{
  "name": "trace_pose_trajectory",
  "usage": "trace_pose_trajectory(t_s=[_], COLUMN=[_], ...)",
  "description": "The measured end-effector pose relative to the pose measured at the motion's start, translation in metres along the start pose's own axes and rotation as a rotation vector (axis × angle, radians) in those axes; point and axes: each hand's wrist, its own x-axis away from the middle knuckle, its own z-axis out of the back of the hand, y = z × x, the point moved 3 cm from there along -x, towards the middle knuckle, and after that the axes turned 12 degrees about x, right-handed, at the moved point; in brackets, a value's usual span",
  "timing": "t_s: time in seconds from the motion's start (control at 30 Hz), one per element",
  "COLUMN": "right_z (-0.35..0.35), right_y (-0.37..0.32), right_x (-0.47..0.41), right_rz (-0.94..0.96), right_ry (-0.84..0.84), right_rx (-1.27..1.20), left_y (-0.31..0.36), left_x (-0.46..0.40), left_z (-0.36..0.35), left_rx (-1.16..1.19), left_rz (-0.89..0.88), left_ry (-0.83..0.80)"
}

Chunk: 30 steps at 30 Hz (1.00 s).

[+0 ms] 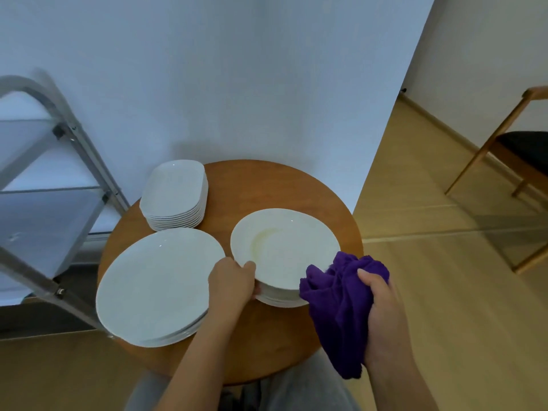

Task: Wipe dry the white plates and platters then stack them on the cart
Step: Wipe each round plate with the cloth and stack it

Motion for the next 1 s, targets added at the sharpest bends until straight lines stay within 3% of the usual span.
trace_pose_trajectory(t_s=[0.17,0.4,0.67,0.83,1.0], right_z=[0.006,-0.008,-0.034,-0.024,-0.012], right_y=[0.012,0.030,0.024,0.017,0.001], right_x=[0.003,0.011,0.006,0.008,0.009], right_rz=[-0.015,0.012,-0.003,-0.063,-0.026], right_ry=[0.049,0.160,0.096,0.037,-0.088], right_rx=[-0.025,0.016,0.006,-0.029,0.005], left_y=[0.001,-0.001,0.006,0.003,-0.006], left_x=[0.001,0.023,0.061,0.082,0.075], left_z=[-0.002,0.005,0.017,0.027,0.049], left_rx=[0.374,0.458,0.691,0.668,0.878], left_rz=[0.164,0.048,0.070,0.082,0.297], left_ry=[0.011,0.146,0.033,0.021,-0.018])
